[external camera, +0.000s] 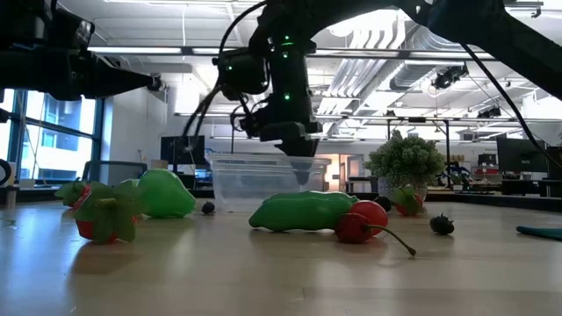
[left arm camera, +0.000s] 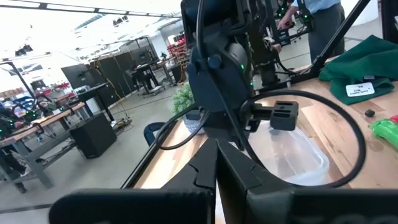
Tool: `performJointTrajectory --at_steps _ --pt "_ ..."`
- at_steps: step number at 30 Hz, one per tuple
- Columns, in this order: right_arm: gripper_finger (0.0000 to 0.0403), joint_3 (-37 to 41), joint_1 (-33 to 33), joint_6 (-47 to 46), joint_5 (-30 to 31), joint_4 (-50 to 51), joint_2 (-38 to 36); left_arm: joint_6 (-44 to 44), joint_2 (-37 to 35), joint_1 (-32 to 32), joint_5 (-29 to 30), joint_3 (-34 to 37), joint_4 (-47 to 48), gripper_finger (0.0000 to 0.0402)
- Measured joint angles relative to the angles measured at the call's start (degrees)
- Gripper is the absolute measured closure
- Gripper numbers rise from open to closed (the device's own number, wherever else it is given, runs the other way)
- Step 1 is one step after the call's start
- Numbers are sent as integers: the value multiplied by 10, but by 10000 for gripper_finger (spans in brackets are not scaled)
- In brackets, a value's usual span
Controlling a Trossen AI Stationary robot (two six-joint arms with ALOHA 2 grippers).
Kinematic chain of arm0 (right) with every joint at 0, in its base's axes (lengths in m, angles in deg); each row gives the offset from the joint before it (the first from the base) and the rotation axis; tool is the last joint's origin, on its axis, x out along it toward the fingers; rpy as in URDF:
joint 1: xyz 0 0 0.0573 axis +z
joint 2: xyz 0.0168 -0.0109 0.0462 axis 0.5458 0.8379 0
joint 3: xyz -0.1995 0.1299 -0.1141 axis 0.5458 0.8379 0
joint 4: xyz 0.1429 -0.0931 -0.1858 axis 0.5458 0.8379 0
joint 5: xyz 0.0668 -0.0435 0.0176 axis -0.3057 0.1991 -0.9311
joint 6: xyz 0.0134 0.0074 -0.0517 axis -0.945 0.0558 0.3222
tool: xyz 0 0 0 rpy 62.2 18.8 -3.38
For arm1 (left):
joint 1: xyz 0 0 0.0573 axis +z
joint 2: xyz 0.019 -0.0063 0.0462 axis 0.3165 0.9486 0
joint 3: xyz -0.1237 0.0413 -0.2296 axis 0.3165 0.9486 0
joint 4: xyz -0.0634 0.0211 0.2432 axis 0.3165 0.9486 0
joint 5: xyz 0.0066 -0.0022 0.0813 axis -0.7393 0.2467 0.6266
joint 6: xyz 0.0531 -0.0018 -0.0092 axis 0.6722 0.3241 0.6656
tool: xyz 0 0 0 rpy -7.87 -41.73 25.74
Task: Pick and placing Produce into tupperware
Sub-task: Move the transparent bin to the middle, then put the strawberry into the transparent bin
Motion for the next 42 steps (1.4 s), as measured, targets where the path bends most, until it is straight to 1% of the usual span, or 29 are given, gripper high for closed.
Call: performJointTrajectory --at_steps 4,12,17,21,24,27,33,37,40,42 --pt "403 0 2 -12 28 13 0 0 0 0 0 0 0 401" --pt "403 0 2 -25 39 26 0 0 0 0 0 0 0 401" --pt "403 0 2 -10 40 5 0 0 0 0 0 0 0 401" --pt "403 0 2 1 40 -10 -9 0 0 1 -21 -10 -2 401" --pt "403 0 2 4 39 -23 -25 1 10 1 -37 -58 17 401" --pt "403 0 2 11 37 -45 -56 13 41 0 -39 -119 79 401" --pt "403 0 13 23 29 -87 -153 27 166 0 -31 -241 193 401" --pt "403 1 34 28 56 -93 -218 59 238 1 -26 -317 261 401" --pt "403 35 53 28 82 -111 -274 72 264 1 -16 -358 287 401" --pt "403 91 63 26 85 -149 -322 80 267 0 -12 -370 292 401"
